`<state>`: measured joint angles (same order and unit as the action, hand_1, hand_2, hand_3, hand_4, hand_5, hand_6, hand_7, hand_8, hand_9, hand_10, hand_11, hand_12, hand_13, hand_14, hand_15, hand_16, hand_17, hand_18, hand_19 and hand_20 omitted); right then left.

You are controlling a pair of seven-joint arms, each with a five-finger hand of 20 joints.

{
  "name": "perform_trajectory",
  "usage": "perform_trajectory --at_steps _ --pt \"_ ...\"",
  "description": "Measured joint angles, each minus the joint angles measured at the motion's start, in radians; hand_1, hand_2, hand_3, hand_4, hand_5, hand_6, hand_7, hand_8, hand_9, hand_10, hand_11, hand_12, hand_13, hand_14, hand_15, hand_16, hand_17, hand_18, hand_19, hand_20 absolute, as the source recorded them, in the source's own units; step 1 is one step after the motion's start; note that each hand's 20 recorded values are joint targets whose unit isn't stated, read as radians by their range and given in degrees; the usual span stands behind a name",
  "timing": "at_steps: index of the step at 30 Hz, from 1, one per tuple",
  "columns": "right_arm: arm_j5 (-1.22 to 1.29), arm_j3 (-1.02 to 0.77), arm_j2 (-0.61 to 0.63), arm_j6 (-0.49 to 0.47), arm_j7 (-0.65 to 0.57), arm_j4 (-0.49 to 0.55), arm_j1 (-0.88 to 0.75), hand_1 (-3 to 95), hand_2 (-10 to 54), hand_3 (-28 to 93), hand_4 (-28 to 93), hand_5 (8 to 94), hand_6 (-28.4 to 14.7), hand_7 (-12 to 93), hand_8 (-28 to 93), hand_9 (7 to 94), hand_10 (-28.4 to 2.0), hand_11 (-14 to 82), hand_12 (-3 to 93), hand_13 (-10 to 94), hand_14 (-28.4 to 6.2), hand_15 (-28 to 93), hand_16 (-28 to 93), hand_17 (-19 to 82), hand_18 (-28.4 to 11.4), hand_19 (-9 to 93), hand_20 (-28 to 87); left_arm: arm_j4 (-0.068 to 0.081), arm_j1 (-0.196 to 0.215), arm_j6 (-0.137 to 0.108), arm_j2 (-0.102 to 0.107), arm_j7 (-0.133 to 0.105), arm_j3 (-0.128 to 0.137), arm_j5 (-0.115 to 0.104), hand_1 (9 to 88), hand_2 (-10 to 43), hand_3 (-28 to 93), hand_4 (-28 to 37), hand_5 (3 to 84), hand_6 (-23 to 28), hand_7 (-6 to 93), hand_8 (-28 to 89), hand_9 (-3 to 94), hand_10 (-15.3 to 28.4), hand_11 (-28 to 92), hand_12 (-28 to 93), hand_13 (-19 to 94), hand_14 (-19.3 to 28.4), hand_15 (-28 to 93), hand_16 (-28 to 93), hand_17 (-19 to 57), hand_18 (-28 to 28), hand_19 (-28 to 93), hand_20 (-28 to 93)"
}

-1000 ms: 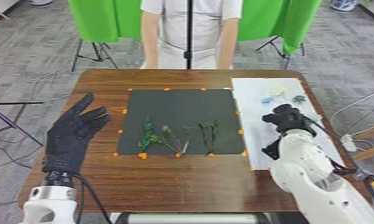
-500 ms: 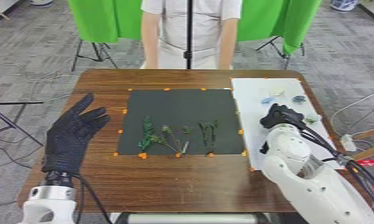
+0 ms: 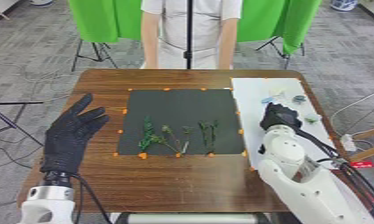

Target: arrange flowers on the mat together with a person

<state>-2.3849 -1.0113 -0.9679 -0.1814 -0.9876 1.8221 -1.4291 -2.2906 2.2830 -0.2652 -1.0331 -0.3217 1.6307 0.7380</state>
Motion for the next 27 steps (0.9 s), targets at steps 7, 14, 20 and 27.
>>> perform_trajectory --at_steps 7,14,20,27 --pt "-0.003 -0.013 -0.017 0.097 -0.001 0.102 -0.050 62.7 -9.5 67 -28 75.0 0.1 35 -6 88.3 -7.5 14.4 36.8 78 -4.4 51 27 26 -16.2 74 12 -0.011 0.009 -0.002 0.007 -0.011 0.003 0.000 23.6 7.1 76 -22.8 39.2 9.3 7.3 -7 40.7 20.9 26 12 30 27.2 55 -7 -4.5 24.4 56 15" --pt "-0.001 -0.028 -0.018 0.163 0.006 0.195 -0.035 62.7 -9.5 68 -28 75.3 0.0 34 -6 88.5 -7.7 14.7 36.7 78 -4.4 51 27 26 -16.2 74 12 -0.019 0.015 -0.001 0.009 -0.014 0.008 0.000 23.6 7.1 76 -22.9 39.2 9.2 7.3 -7 40.7 21.0 26 12 29 27.0 55 -7 -4.7 24.4 56 15" --pt "0.060 -0.036 -0.028 0.208 0.114 0.252 -0.003 62.7 -9.5 68 -28 75.3 -0.1 34 -5 88.1 -7.7 15.1 37.1 78 -4.4 51 27 25 -15.7 74 12 -0.028 0.021 -0.002 0.015 -0.019 0.014 0.001 23.5 7.0 76 -22.7 39.2 9.2 7.4 -7 40.7 20.8 26 12 29 27.2 55 -7 -4.5 24.6 57 15" --pt "0.212 0.087 -0.112 0.231 0.316 0.222 0.123 62.3 -9.5 68 -28 74.9 0.5 35 -6 87.9 -7.2 15.3 37.4 77 -4.0 52 28 25 -14.9 73 13 -0.036 0.014 0.002 0.035 -0.031 0.011 0.002 23.4 6.9 76 -22.8 39.1 9.1 7.3 -7 40.7 21.0 26 12 30 27.1 55 -7 -3.8 25.4 59 17"
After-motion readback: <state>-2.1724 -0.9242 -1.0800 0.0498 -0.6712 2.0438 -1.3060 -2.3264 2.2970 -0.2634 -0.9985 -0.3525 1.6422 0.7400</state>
